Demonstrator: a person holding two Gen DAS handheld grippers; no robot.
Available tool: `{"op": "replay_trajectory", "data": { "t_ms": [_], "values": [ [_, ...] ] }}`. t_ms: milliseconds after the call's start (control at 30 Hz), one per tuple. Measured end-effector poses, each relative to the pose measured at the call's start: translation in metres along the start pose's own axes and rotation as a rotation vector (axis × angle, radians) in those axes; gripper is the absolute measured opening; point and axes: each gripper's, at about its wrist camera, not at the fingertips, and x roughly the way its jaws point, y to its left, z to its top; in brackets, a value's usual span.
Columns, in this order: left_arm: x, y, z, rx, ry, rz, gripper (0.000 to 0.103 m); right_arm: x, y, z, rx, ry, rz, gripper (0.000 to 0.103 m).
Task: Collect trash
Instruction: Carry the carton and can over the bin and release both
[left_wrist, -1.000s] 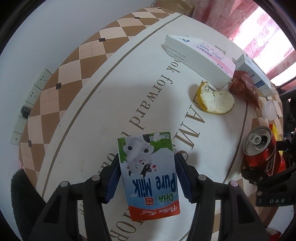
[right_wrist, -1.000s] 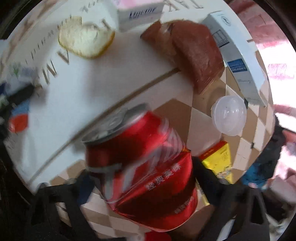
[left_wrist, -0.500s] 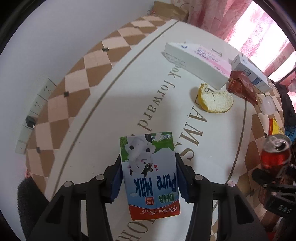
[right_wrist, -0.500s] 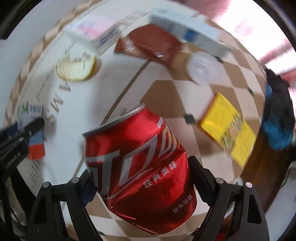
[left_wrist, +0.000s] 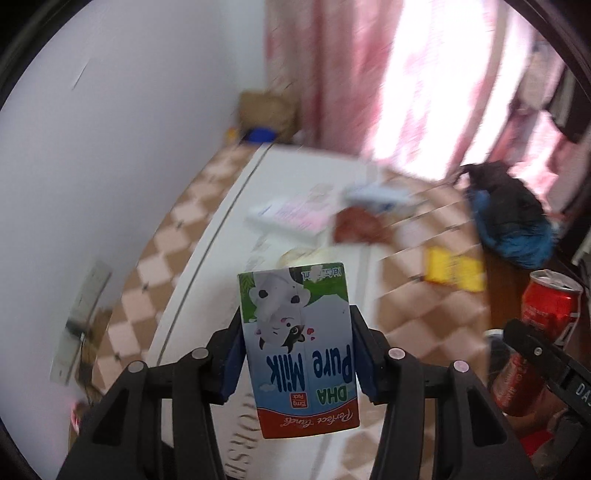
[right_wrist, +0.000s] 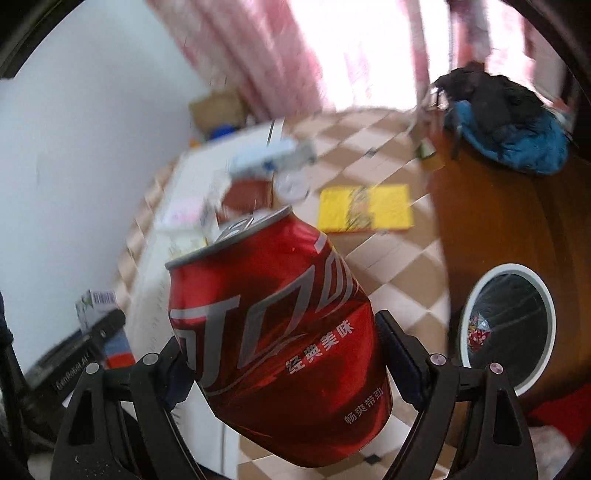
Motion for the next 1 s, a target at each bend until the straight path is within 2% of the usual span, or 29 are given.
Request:
{"op": "replay_trajectory", "data": {
  "t_ms": [100,300,400,533,667,767,1000],
  "values": [
    [-0.03,-0.038,0.019,0.059,-0.055,-0.09,0.047,-0.036,-0.011,0.003,0.052,-0.076,0.026,0.088],
    [-0.061,-0.136,0.042,0.169,-0.078,-0.292,0.047,-0.114,-0.063,0.012,0.131,-0.19,0.014,0.088],
    [-0.062,-0.186,0.044,0.234,-0.07,-0.356,0.047,-0.148,-0.106,0.016,0.18,-0.232,-0.046,0.088],
    [-0.044,-0.252,0.032,0.341,-0.029,-0.41,0.047,-0.168,-0.168,0.011,0.252,-0.239,-0.133,0.088],
    [-0.007,-0.317,0.007,0.442,0.076,-0.444,0.047,-0.152,-0.231,0.001,0.327,-0.18,-0.196,0.088],
    [0.029,-0.349,-0.011,0.489,0.189,-0.467,0.048,-0.124,-0.277,-0.012,0.386,-0.099,-0.221,0.088],
    [0.106,-0.383,-0.041,0.541,0.402,-0.48,0.049,-0.048,-0.356,-0.045,0.505,0.074,-0.221,0.088]
  ]
}}
